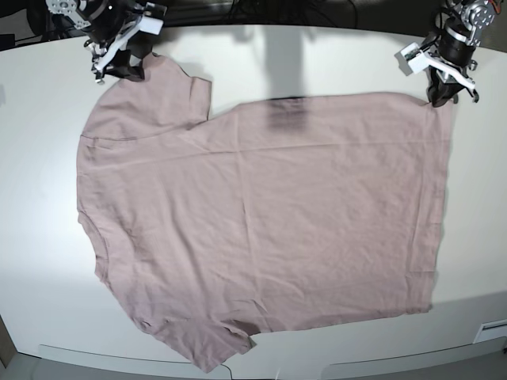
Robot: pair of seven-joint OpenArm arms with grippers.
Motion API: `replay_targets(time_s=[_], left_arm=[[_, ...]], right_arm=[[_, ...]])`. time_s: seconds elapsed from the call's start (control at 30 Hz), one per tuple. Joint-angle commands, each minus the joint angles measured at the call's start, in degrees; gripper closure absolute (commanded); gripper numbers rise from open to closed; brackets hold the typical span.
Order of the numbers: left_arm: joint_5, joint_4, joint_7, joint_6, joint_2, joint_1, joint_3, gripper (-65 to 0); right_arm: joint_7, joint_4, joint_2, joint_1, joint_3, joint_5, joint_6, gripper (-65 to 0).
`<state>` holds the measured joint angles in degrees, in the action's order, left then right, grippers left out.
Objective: Fold the T-shirt properly
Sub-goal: 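Close the right gripper on the shirt's shoulder edge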
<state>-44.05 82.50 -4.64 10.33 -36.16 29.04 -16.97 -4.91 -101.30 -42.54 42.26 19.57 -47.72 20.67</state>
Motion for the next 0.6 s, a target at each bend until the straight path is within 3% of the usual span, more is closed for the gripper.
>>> replay_targets(time_s=[0.0, 0.13, 0.33, 0.43, 0.57], left_arm=[[0.7, 0.5, 1.7, 0.2, 0.3, -1.4, 0.0, 0.0], [0.7, 0.5, 1.7, 0.2, 0.3, -1.4, 0.0, 0.0], [0.7, 0.5, 1.7, 0.2, 0.3, -1.4, 0.0, 0.0], [0.7, 0.5, 1.7, 0.2, 0.3, -1.4, 0.0, 0.0], [0.7, 0.5, 1.7, 0.2, 0.3, -1.4, 0.0, 0.0]], right_arm=[[0.2, 1.0, -0.1, 1.2, 1.1, 0.6, 5.9, -34.2], [0.6, 1.0, -0.1, 1.2, 1.1, -3.3, 5.9, -34.2], [-0.9, 1.0, -0.2, 1.3, 1.1, -3.3, 5.9, -33.3], [-0.7, 1.0, -0.1, 1.3, 1.1, -3.3, 5.7, -25.8], [-0.7, 1.0, -0.1, 1.3, 1.1, -2.8, 4.1, -20.8]])
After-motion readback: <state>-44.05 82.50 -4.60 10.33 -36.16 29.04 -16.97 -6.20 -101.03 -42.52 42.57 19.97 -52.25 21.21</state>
